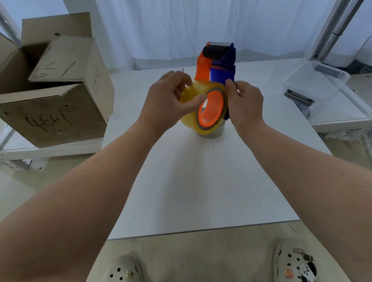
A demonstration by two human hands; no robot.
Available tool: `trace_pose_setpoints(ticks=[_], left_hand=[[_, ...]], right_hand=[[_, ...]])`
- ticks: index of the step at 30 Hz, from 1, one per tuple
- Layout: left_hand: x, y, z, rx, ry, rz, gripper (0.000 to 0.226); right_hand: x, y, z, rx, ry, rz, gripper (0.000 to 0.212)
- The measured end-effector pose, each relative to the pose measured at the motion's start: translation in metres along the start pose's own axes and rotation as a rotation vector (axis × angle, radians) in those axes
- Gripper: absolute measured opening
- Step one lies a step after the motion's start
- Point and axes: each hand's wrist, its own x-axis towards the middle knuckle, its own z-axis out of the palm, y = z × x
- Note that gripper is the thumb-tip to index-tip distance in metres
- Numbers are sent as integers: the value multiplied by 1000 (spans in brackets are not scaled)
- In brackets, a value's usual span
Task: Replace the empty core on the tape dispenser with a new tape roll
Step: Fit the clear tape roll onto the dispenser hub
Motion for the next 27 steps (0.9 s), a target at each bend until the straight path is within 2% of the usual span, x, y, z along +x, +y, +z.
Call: trace_pose_setpoints(ticks=[10, 18, 24, 27], left_hand=[[-1, -2, 0, -17, 20, -9, 38], [3, 1, 5, 38, 23, -52, 48], [-2, 2, 6, 2, -29, -69, 47], [-3, 6, 5, -19, 14, -58, 47]], right_hand=[[-3, -2, 2, 39, -12, -14, 35], [0, 0, 5, 78, 29, 80, 37], [2, 2, 1, 106, 3, 19, 27], [1, 2, 3, 149, 1, 2, 33]])
